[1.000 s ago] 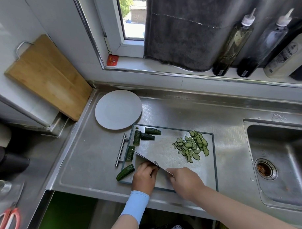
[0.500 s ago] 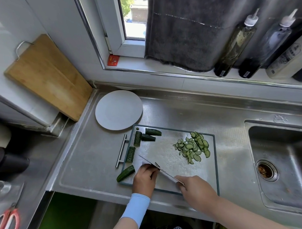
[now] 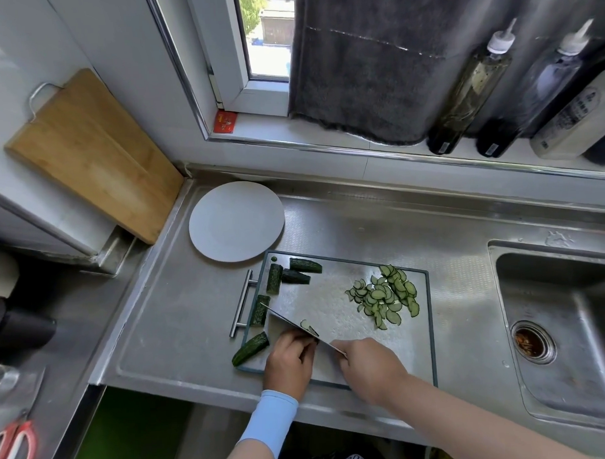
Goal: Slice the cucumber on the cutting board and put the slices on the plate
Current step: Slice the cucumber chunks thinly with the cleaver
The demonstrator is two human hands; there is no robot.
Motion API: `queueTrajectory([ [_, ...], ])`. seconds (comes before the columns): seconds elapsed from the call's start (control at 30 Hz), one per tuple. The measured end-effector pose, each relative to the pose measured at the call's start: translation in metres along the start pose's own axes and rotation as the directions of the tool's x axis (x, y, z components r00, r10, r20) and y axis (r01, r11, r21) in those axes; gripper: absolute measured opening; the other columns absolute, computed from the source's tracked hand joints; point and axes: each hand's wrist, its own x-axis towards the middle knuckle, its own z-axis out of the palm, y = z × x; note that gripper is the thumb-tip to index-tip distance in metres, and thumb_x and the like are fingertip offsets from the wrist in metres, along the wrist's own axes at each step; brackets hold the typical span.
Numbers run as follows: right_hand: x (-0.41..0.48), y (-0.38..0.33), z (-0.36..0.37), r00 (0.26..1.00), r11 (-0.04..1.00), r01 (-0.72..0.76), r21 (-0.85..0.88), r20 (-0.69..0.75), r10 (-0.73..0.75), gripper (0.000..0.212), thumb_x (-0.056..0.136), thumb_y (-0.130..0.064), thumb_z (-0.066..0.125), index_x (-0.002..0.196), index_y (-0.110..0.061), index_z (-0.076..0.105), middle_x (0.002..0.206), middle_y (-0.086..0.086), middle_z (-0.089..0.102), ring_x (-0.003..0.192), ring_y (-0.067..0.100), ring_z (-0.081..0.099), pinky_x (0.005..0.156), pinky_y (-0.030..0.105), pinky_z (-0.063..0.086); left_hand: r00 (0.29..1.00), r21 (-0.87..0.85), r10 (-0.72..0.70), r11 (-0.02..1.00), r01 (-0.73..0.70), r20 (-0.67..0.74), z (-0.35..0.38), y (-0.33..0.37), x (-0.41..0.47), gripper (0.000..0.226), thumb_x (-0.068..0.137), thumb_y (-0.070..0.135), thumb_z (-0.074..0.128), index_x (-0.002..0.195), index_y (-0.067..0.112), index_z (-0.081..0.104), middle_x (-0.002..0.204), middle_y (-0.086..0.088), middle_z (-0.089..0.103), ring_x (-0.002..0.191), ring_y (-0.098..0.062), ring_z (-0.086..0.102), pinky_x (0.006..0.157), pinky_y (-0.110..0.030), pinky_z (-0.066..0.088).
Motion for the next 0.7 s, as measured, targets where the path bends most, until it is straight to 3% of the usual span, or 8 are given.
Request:
queueTrajectory([
  [0.17,-0.003,0.003,0.001,1.000,1.000,0.015,0.008,-0.022,-0.015,0.029,0.095,-0.020,0.041,0.069,-0.032,0.041,0.064,-0.005,0.050,0.066,0.022,0.048,0.057,0.032,0.036,1.000,0.003,0.010,1.000,-0.010,-0.019,-0.001,0.003,0.001,0.021,0.067,-0.001,0.084,0.081,0.010,0.074,0.087,-0.003,0.068,0.088,-0.012,0.057,0.083,-0.013,0.044],
  [0.37,-0.018,0.014,0.005,0.996,0.999,0.032,0.003,-0.086,-0.031,0.018,0.099,-0.026,0.039,0.094,-0.025,0.056,0.071,-0.001,0.061,0.068,0.022,0.054,0.066,0.036,0.048,1.000,0.004,-0.001,1.000,0.001,-0.026,-0.001,0.001,0.002,0.023,0.064,-0.001,0.086,0.081,0.012,0.076,0.085,-0.003,0.068,0.084,-0.011,0.057,0.079,-0.020,0.048],
  [0.6,-0.031,0.028,0.003,0.998,1.000,0.013,0.008,-0.058,-0.012,0.019,0.101,-0.026,0.039,0.090,-0.023,0.054,0.073,0.001,0.059,0.064,0.017,0.047,0.058,0.029,0.038,1.000,-0.010,-0.014,1.000,0.014,-0.019,0.000,0.001,0.002,0.022,0.066,-0.002,0.085,0.082,0.010,0.076,0.087,-0.002,0.068,0.086,-0.010,0.058,0.087,-0.007,0.040],
  [0.7,-0.029,0.025,0.002,0.999,1.000,0.003,0.013,-0.043,-0.003,0.020,0.101,-0.025,0.039,0.088,-0.022,0.053,0.070,0.001,0.056,0.062,0.016,0.044,0.056,0.027,0.034,1.000,-0.017,-0.020,1.000,0.020,-0.014,0.001,0.001,0.001,0.022,0.066,-0.003,0.084,0.081,0.010,0.075,0.086,-0.002,0.068,0.086,-0.010,0.058,0.087,-0.008,0.040],
])
